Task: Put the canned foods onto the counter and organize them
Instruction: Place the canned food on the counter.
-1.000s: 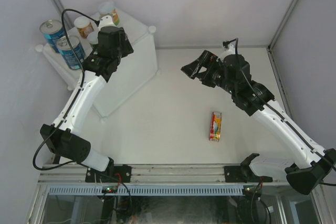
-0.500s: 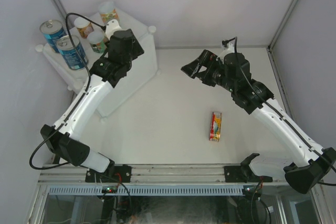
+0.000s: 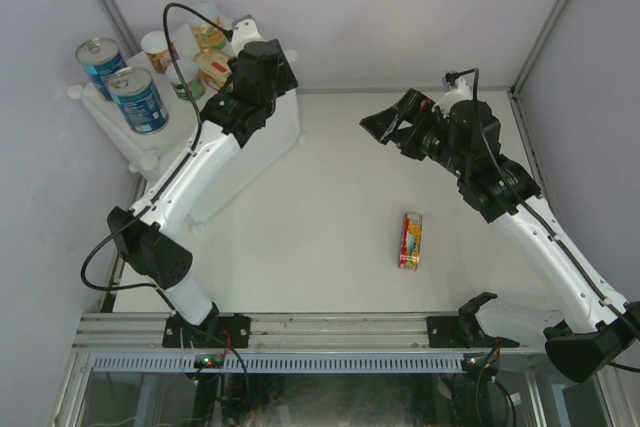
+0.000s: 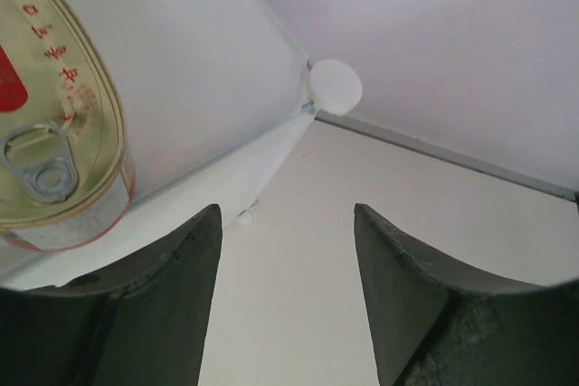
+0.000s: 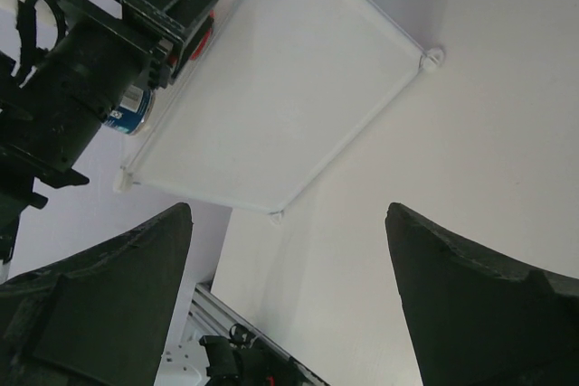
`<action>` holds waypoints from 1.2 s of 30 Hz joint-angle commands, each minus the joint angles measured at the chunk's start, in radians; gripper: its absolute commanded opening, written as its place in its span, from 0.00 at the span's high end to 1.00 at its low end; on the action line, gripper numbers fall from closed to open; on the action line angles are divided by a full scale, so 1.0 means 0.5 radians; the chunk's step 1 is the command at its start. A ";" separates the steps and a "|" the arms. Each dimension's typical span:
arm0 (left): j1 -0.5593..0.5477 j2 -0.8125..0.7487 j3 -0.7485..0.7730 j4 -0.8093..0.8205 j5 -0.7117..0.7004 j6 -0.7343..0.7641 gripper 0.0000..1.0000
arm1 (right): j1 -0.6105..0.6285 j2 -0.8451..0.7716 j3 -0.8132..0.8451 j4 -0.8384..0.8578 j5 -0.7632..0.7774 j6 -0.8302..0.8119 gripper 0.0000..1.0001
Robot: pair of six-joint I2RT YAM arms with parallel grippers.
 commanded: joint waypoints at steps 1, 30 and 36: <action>0.050 0.007 0.186 0.068 0.019 0.106 0.35 | -0.016 -0.023 -0.019 0.078 -0.029 -0.038 0.13; 0.359 -0.169 -0.222 0.521 0.541 0.282 0.36 | -0.009 0.110 -0.028 0.191 -0.058 0.015 0.13; 0.339 -0.318 -0.289 0.407 0.615 0.192 0.36 | -0.013 0.122 -0.028 0.189 -0.077 0.008 0.13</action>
